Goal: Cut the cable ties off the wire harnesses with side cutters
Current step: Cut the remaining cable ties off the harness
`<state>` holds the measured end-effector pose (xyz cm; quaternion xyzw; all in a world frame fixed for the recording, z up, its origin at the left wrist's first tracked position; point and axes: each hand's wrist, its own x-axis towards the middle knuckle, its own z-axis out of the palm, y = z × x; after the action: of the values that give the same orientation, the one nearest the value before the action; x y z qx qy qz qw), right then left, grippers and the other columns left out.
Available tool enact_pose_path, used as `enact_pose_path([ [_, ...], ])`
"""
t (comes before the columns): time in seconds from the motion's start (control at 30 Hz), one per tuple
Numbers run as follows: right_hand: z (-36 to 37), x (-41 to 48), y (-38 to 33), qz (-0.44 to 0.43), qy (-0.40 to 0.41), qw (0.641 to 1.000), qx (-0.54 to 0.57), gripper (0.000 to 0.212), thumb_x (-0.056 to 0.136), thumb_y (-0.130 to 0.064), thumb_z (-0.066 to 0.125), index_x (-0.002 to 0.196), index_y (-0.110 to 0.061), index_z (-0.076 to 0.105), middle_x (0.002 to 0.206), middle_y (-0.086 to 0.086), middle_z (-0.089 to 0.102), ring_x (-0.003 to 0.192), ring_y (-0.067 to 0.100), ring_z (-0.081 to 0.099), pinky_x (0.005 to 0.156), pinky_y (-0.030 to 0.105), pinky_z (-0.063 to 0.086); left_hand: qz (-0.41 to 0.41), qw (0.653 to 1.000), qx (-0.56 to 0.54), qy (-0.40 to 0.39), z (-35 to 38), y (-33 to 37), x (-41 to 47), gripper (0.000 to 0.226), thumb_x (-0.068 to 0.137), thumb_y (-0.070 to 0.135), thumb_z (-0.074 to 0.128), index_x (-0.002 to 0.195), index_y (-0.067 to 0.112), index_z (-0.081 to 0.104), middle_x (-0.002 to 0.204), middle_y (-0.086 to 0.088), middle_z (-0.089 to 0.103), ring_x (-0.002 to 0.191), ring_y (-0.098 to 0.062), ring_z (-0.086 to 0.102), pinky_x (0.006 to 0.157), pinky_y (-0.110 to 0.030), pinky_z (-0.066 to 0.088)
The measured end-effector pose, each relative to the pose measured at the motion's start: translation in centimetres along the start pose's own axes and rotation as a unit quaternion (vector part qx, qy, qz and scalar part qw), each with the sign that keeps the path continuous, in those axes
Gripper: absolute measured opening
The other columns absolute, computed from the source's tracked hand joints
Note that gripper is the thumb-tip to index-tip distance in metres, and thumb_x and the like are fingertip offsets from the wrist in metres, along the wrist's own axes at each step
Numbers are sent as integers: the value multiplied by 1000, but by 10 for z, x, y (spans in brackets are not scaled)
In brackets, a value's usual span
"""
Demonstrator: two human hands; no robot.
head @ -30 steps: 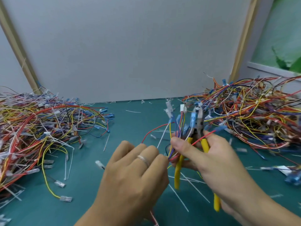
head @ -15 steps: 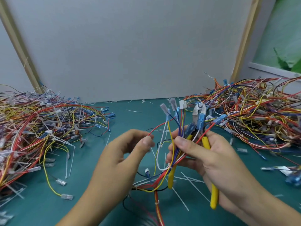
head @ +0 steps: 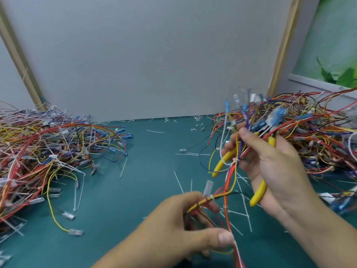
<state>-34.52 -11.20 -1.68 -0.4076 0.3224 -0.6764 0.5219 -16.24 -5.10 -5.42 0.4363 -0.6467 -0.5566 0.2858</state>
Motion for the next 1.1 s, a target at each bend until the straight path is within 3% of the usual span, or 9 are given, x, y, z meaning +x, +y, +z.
enact_pose_path([
  [0.17, 4, -3, 6, 21, -17, 999, -30, 34, 76, -24, 69, 103, -4, 65, 75, 8, 70, 66, 23, 69, 58, 29, 57, 26, 999, -12, 43, 7, 1, 3, 19, 83, 37, 73, 95, 22, 70, 86, -5, 76, 57, -11, 64, 46, -24, 48],
  [0.3, 0, 0, 7, 24, -9, 999, -41, 13, 91, -17, 65, 98, -5, 65, 76, 8, 70, 67, 24, 69, 61, 35, 58, 39, 998, -46, 36, 1, 4, 1, 16, 86, 31, 69, 92, 16, 68, 82, -3, 75, 60, -20, 68, 48, -25, 51],
  [0.4, -1, 1, 6, 23, -7, 999, -43, 14, 91, -18, 66, 97, -6, 66, 76, 8, 70, 68, 24, 69, 61, 33, 58, 48, 993, -101, 36, -1, 4, 2, 16, 86, 24, 70, 87, 8, 68, 77, -8, 73, 63, -23, 72, 55, -28, 57],
  [0.53, -3, 4, 0, 5, 5, 998, -64, 32, 78, -35, 71, 93, -7, 68, 79, 10, 72, 71, 25, 71, 65, 36, 60, 90, 978, -143, 118, -14, 8, 1, 14, 80, 18, 70, 80, 3, 70, 71, -18, 71, 57, -25, 70, 53, -26, 55],
  [0.63, -4, 6, 0, 17, 6, 996, -89, 34, 82, -40, 69, 95, -8, 69, 80, 9, 72, 72, 26, 71, 69, 40, 61, 130, 956, -165, 206, -28, 11, 0, 14, 77, 16, 80, 81, 5, 73, 76, -19, 71, 54, -24, 68, 50, -24, 54],
  [0.77, -5, 7, 4, 54, -34, 978, -200, 31, 90, -38, 66, 99, -9, 69, 83, 9, 72, 69, 23, 71, 68, 40, 62, 153, 925, -214, 275, -34, 14, 0, 16, 74, 21, 69, 82, 8, 75, 80, -18, 73, 56, -20, 68, 52, -22, 55],
  [0.87, -6, 6, 3, 70, -118, 912, -387, 24, 91, -34, 66, 91, -10, 67, 77, 10, 69, 63, 21, 70, 70, 43, 60, 179, 898, -237, 324, -37, 19, -1, 18, 79, 18, 64, 89, 4, 69, 73, -11, 72, 56, -16, 68, 54, -20, 56],
  [0.97, -5, -1, -6, 21, -193, 825, -531, 28, 94, -41, 56, 84, -15, 61, 67, 0, 63, 71, 27, 67, 72, 46, 53, 221, 869, -254, 362, -46, 32, -7, 20, 81, 17, 61, 94, 2, 66, 69, -6, 70, 56, -12, 67, 56, -19, 57],
  [1.1, -1, -23, -7, -23, -280, 697, -660, 37, 96, -56, 28, 82, -27, 47, 84, -6, 50, 82, 14, 55, 76, 40, 45, 263, 845, -257, 388, -55, 56, -18, 15, 81, 19, 61, 89, 8, 67, 73, -6, 72, 59, -12, 69, 59, -19, 58],
])
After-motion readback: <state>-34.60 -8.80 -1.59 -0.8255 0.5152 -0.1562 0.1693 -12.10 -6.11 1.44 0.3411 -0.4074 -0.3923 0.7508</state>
